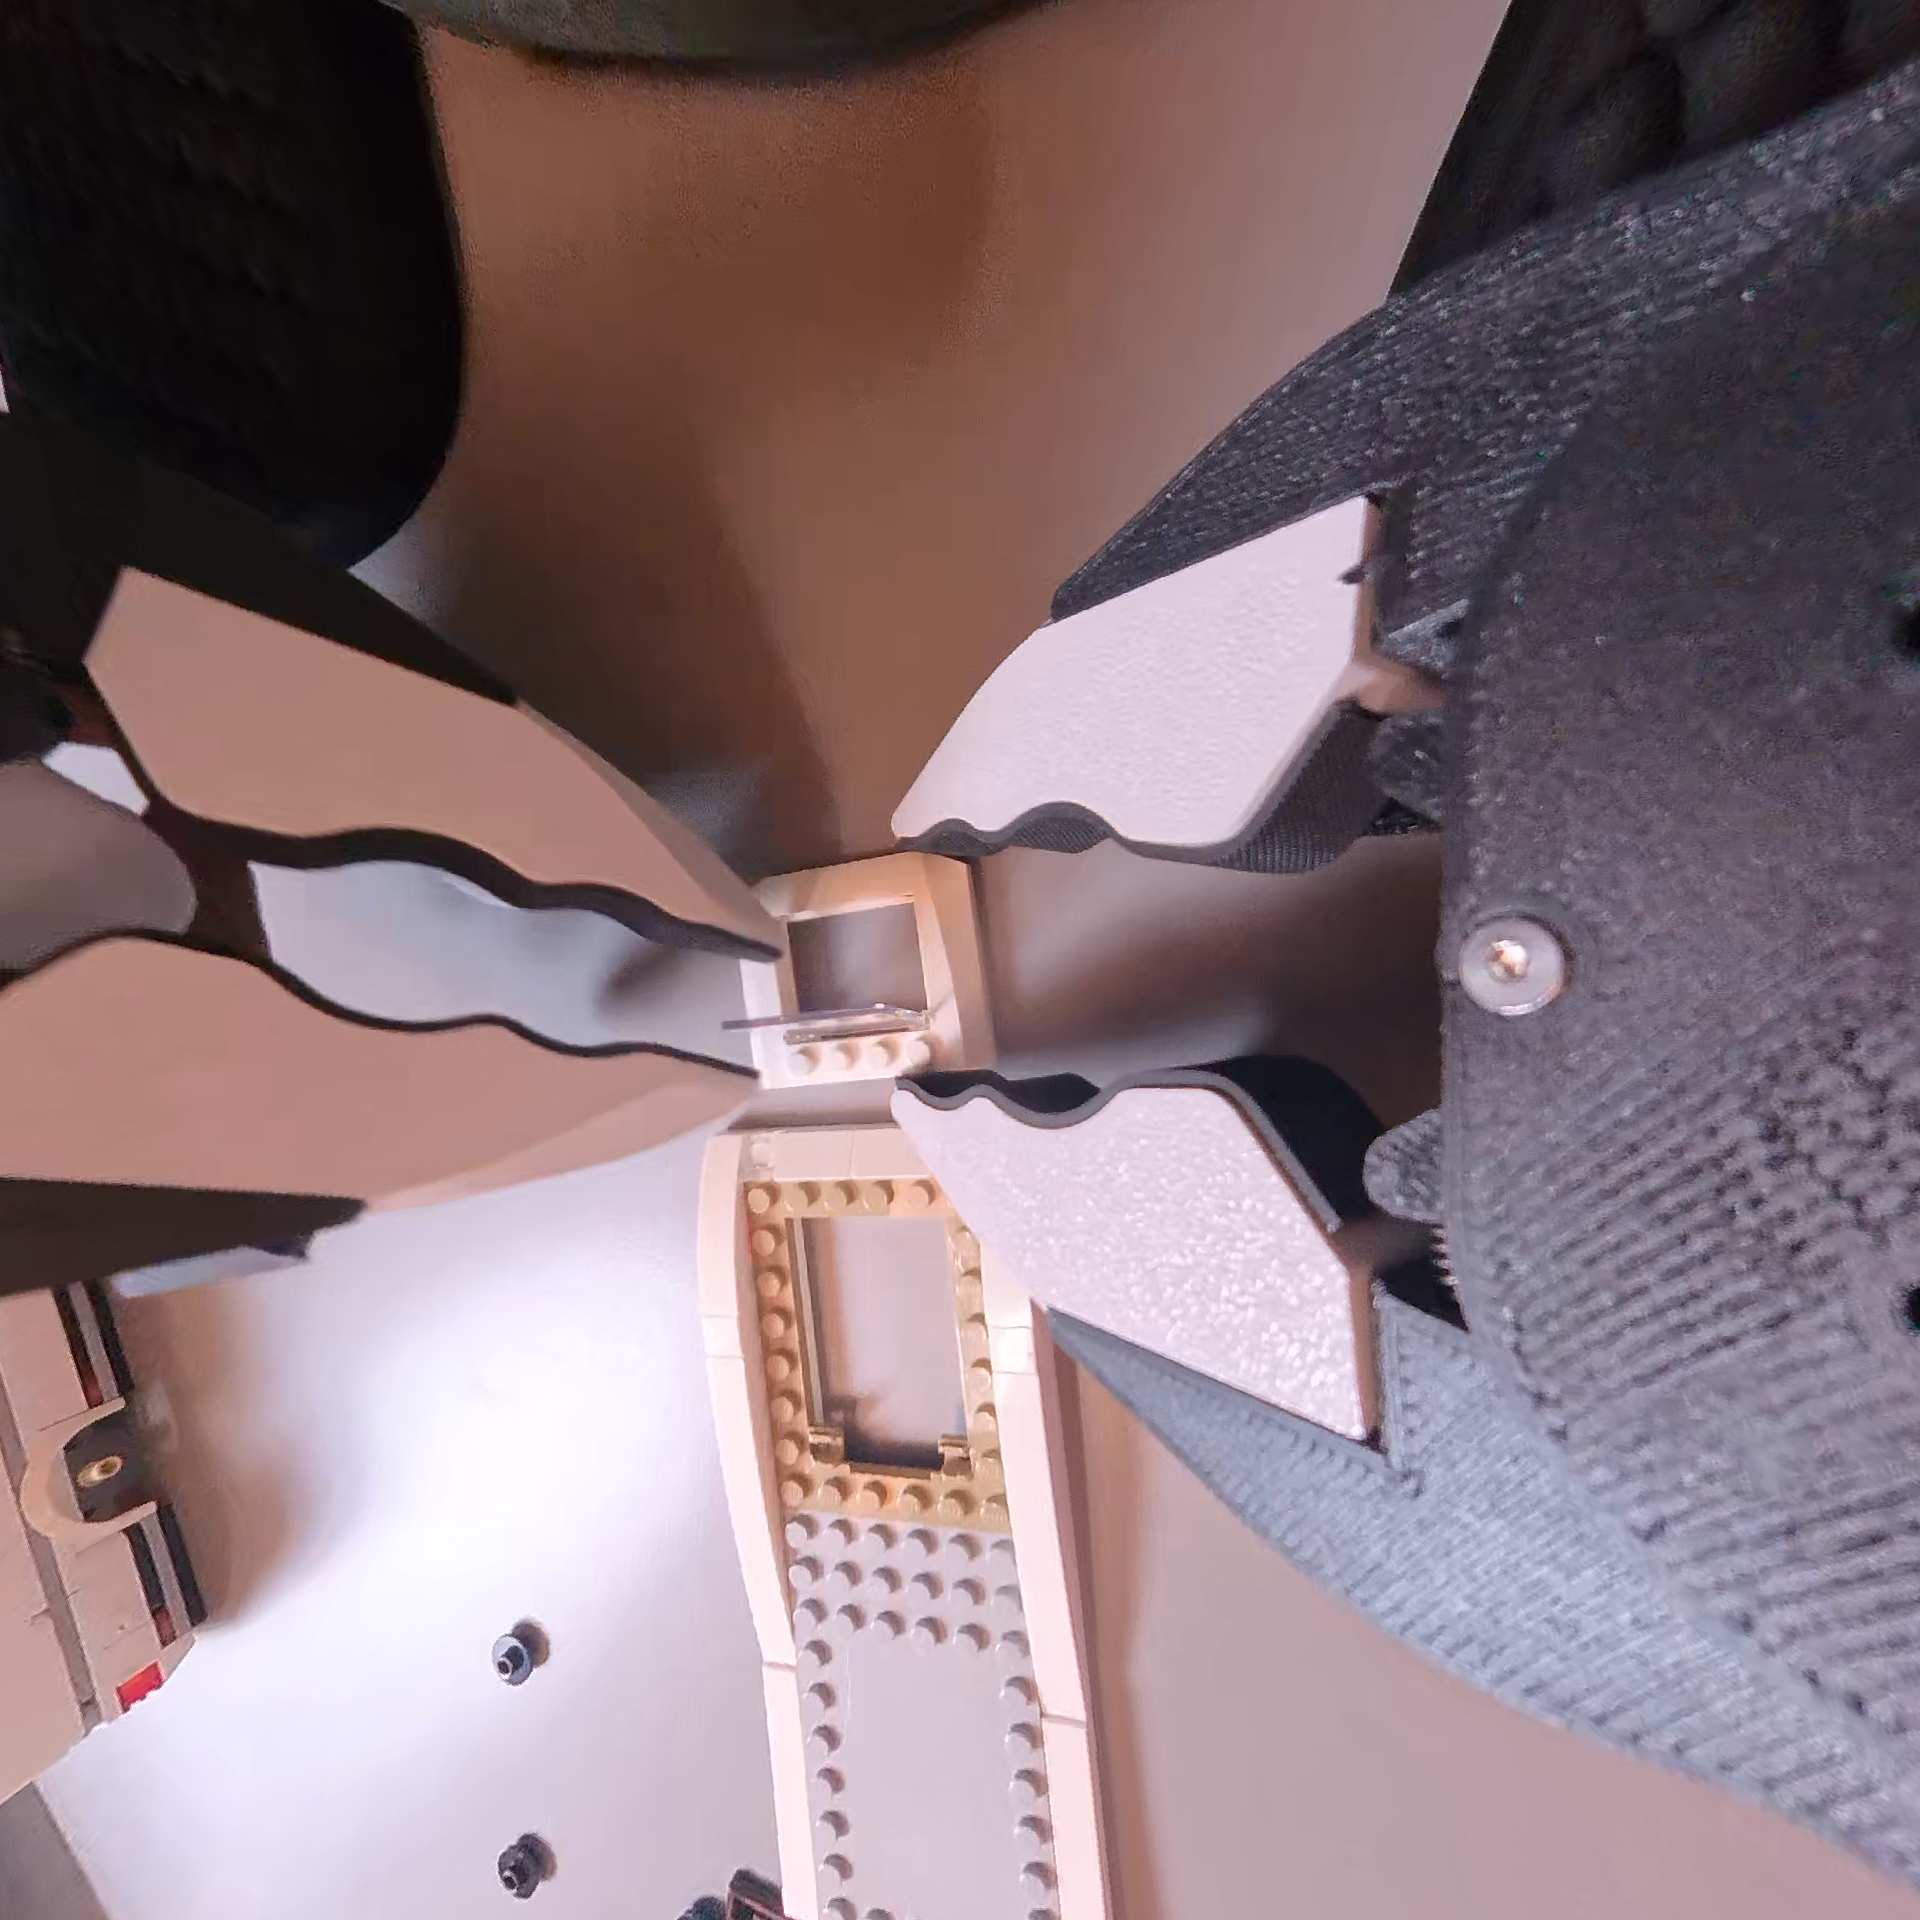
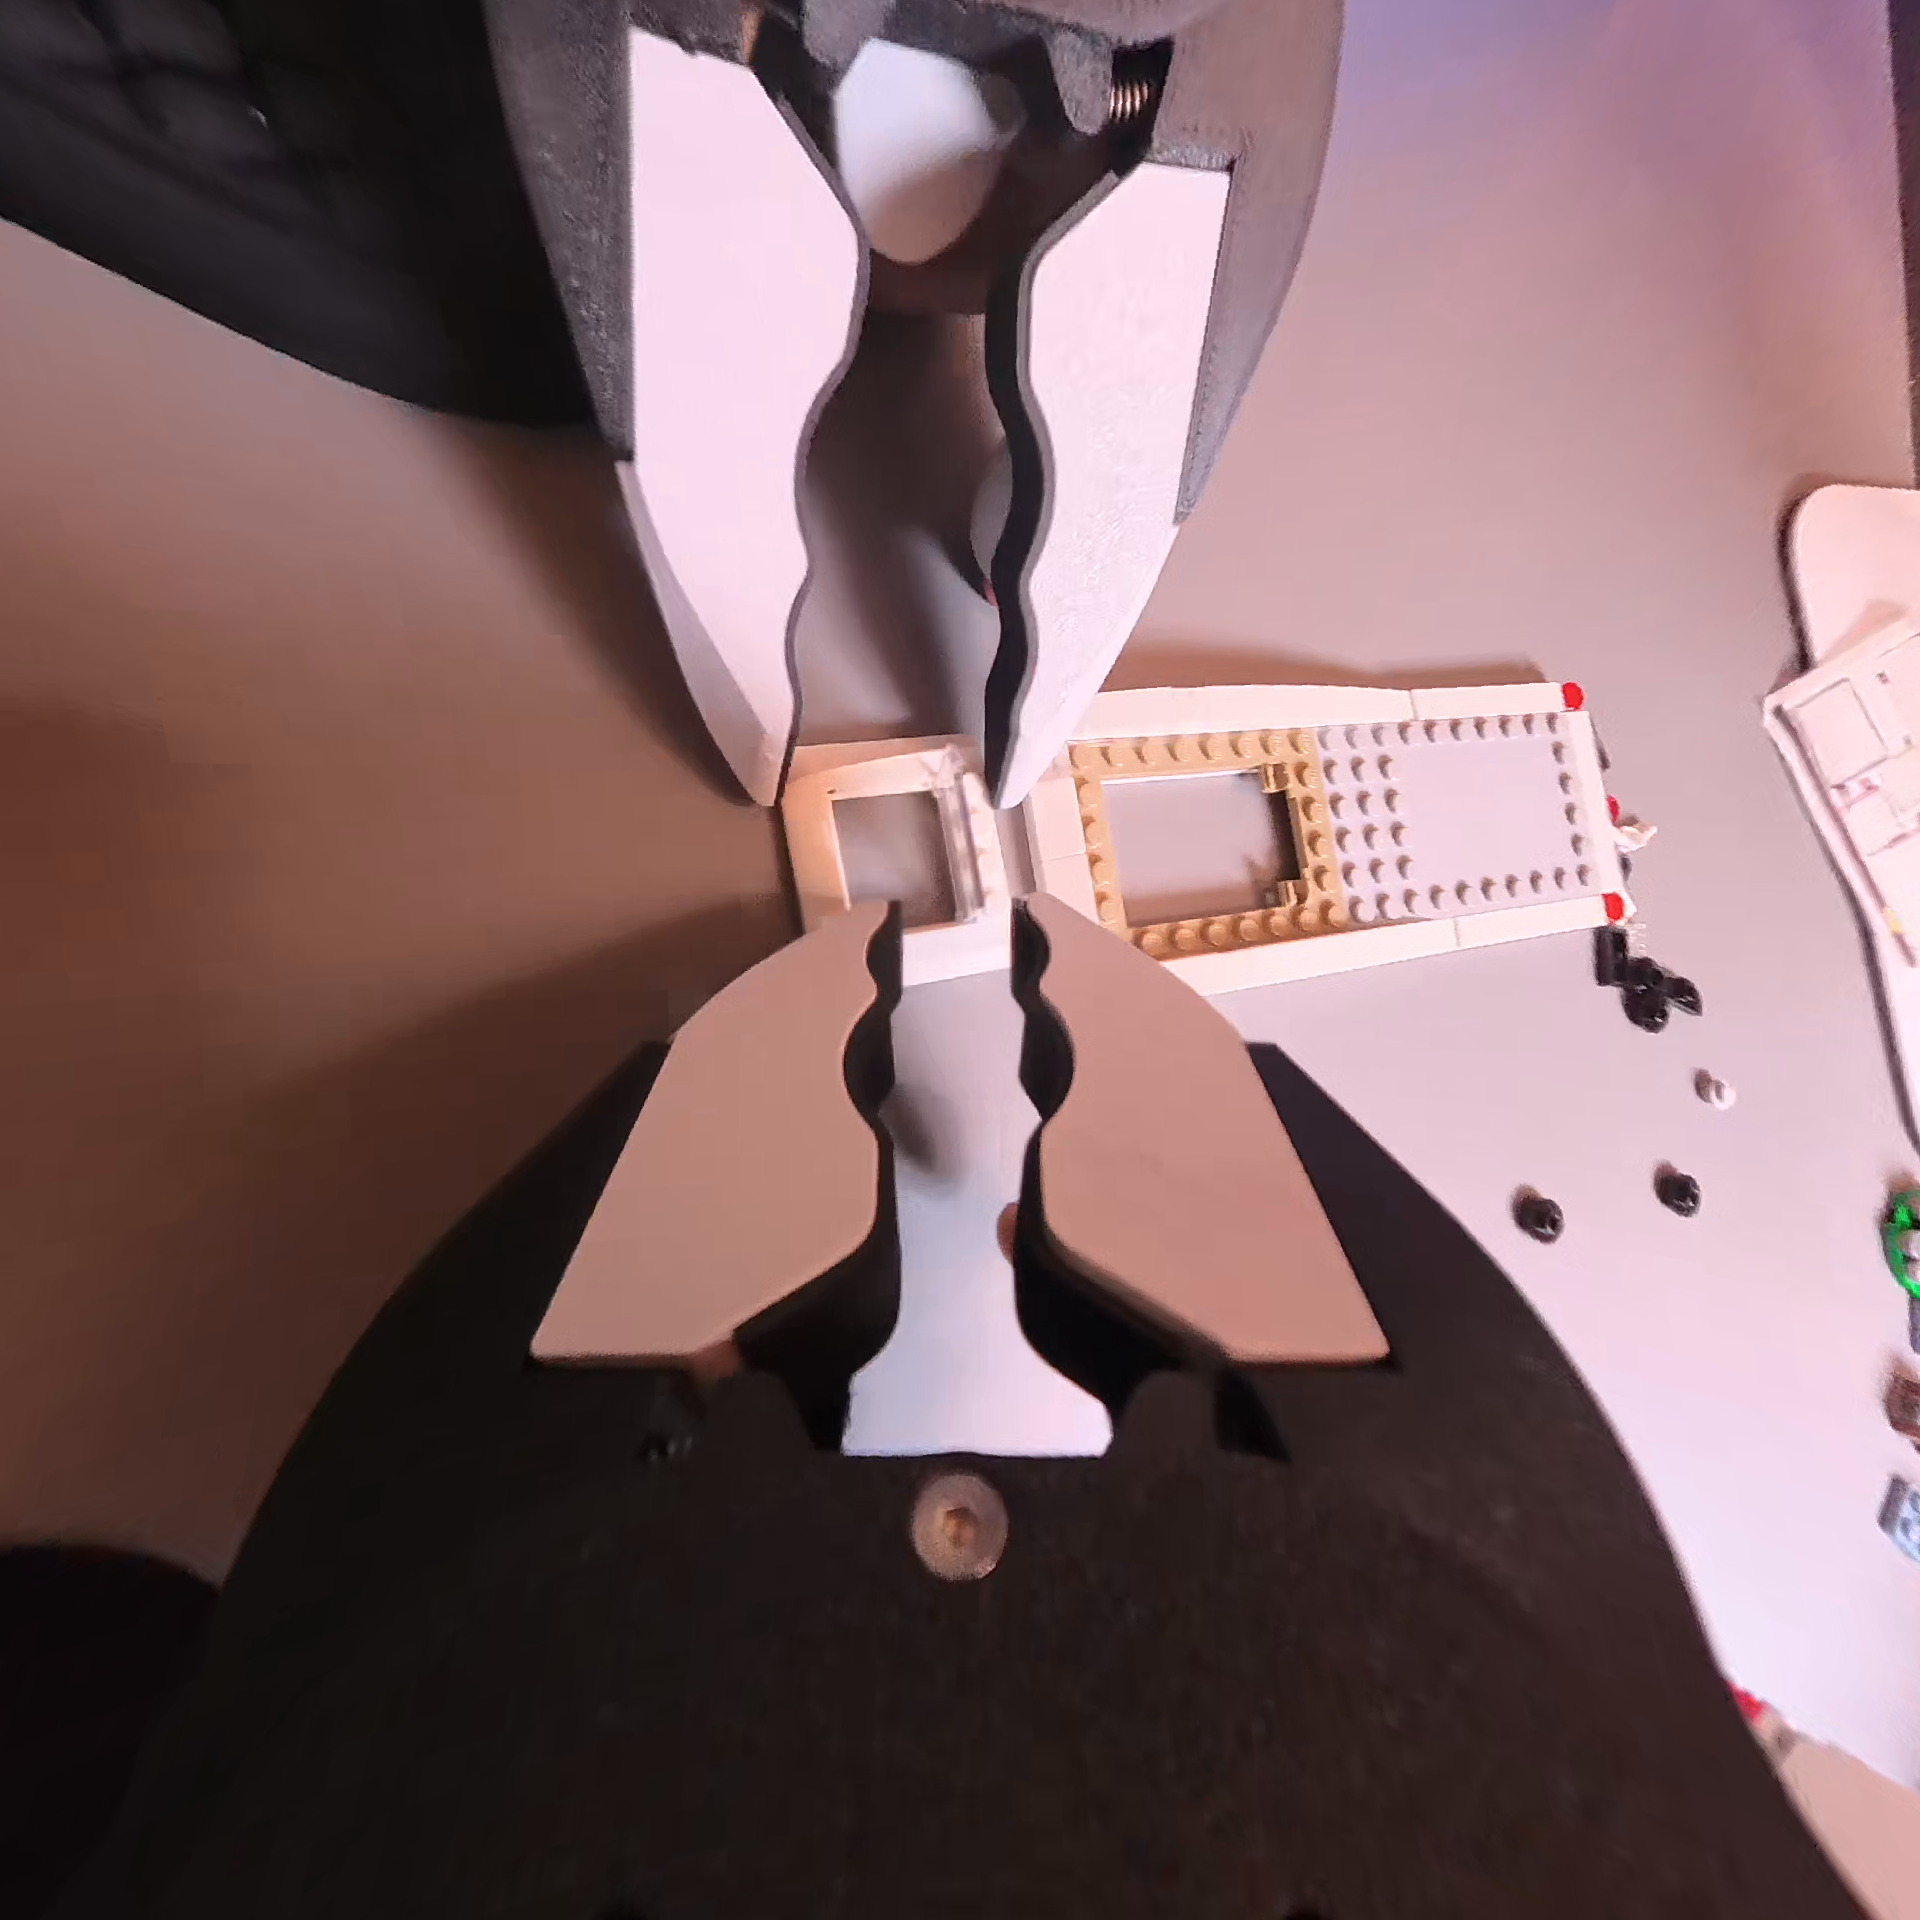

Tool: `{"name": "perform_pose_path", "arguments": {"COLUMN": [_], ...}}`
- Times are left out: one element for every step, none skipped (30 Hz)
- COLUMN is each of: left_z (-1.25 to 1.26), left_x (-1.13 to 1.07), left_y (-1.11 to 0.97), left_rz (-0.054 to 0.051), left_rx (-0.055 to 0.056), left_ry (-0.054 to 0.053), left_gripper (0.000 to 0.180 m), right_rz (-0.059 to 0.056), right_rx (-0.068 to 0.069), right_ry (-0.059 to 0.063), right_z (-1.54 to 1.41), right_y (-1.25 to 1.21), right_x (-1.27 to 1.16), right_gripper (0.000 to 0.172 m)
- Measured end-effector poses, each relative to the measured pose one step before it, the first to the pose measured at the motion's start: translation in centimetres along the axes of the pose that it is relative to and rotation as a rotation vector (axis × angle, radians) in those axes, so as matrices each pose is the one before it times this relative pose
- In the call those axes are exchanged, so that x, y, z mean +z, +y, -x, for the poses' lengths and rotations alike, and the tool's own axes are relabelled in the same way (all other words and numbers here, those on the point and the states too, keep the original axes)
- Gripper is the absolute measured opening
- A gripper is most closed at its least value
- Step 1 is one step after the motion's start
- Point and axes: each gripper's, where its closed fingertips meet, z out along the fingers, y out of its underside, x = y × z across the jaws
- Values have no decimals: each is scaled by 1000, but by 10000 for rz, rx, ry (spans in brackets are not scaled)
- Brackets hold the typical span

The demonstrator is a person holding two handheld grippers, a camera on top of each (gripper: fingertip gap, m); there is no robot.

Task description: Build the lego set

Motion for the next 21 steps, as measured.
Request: {"name": "perform_pose_path", "arguments": {"left_z": [-4,-9,-11,-4,-1,-12,-20,-39,-64,-32,-54,-43,-87,-90,-70,-135,-82,-65,-26,3,31], "left_x": [-17,-12,-14,-10,-8,-28,-26,-20,-29,-30,-32,-22,-6,5,-1,13,1,12,6,0,0], "left_y": [-8,-21,-15,-19,-26,-30,-41,-39,-36,-51,-45,-43,-36,-39,-15,-24,-14,3,8,14,-1], "left_rz": [-9,-19,-13,-13,-19,-24,-32,-35,-36,-37,-36,-14,6,2,-5,-22,-20,-3,-6,-2,-19], "left_rx": [37,55,39,35,52,76,91,105,115,110,137,166,177,137,45,-26,-2,-7,-11,-56,-52], "left_ry": [-30,-34,-24,-24,-35,-39,-41,-37,-25,-46,-48,-56,-31,0,34,100,69,52,34,32,10], "left_gripper": [40,40,40,40,40,40,40,40,40,40,40,40,40,40,40,40,40,40,40,40,40], "right_rz": [-83,-70,-55,-1,17,1,21,28,-34,-18,28,41,31,45,36,-16,21,15,2,10,47], "right_rx": [-61,-67,-12,38,1,-59,-62,-45,-13,9,0,-25,-22,55,75,99,89,44,31,37,-43], "right_ry": [265,279,163,78,43,14,-4,-42,-31,-37,-49,-32,-97,-125,-146,-183,-198,-195,-210,-236,-194], "right_z": [-45,-87,9,32,22,32,16,7,-41,-84,-91,-92,5,53,92,111,100,101,112,152,94], "right_y": [-68,-61,-50,-19,-32,-46,-3,26,-54,-8,64,105,126,121,107,0,18,16,-1,7,8], "right_x": [-352,-294,-165,5,126,180,214,214,157,115,94,85,84,113,132,107,110,115,106,68,21], "right_gripper": [19,19,19,19,19,19,19,18,16,14,13,13,15,17,18,19,19,19,17,14,11]}}
